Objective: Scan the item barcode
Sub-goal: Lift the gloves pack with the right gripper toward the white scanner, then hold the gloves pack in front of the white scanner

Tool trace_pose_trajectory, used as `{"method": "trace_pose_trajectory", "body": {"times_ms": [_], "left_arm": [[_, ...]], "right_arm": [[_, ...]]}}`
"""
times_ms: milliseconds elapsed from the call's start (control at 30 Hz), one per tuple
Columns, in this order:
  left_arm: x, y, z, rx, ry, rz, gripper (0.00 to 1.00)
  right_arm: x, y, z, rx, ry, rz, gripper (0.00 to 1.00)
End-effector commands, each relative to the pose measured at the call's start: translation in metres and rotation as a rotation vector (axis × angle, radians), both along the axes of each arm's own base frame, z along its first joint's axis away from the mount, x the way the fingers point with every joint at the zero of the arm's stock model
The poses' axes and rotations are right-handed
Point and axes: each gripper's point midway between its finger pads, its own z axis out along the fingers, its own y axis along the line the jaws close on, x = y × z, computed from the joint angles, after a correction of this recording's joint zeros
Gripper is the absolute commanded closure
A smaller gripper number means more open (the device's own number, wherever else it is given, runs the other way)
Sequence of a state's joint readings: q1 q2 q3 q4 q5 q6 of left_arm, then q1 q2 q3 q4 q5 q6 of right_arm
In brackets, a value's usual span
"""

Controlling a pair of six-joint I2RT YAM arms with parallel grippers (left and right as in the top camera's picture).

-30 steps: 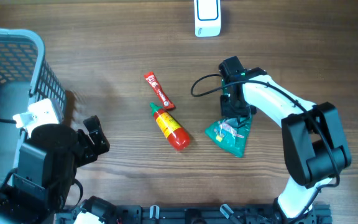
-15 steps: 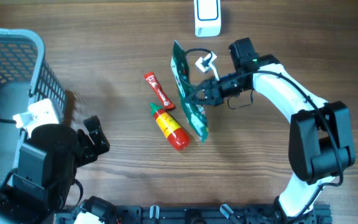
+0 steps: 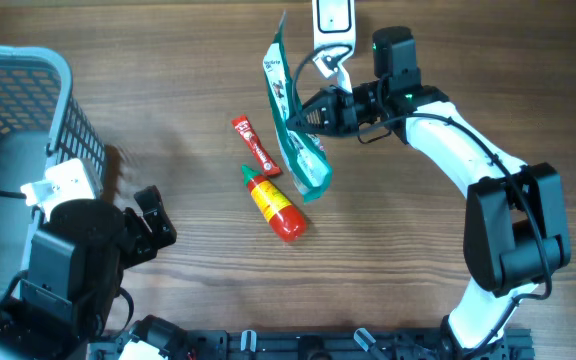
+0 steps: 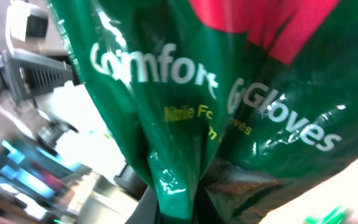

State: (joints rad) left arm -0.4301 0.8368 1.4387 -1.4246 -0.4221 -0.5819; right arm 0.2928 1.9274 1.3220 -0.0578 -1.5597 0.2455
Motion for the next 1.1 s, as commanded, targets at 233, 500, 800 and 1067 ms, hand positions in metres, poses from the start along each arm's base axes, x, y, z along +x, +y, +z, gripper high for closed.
{"method": "trace_pose_trajectory", "body": {"times_ms": [233,500,800,1067], "left_arm": [[0.000,0.001,0.001,0.001,-0.006,0.007,0.00],[0.000,0.001,0.001,0.001,-0.006,0.007,0.00],[0.000,0.001,0.001,0.001,-0.006,0.007,0.00],[0.000,0.001,0.001,0.001,-0.006,0.007,0.00]], "right_arm": [[-0.010,0.001,0.023,-0.172,0.636,0.068,0.95],[-0.008,0.002,0.023,-0.300,1.016,0.055,0.94],[-0.009,0.001,0.024,-0.400,1.318,0.064,0.96],[0.002,0.005,0.029,-0.299,1.007,0.021,0.96]]}}
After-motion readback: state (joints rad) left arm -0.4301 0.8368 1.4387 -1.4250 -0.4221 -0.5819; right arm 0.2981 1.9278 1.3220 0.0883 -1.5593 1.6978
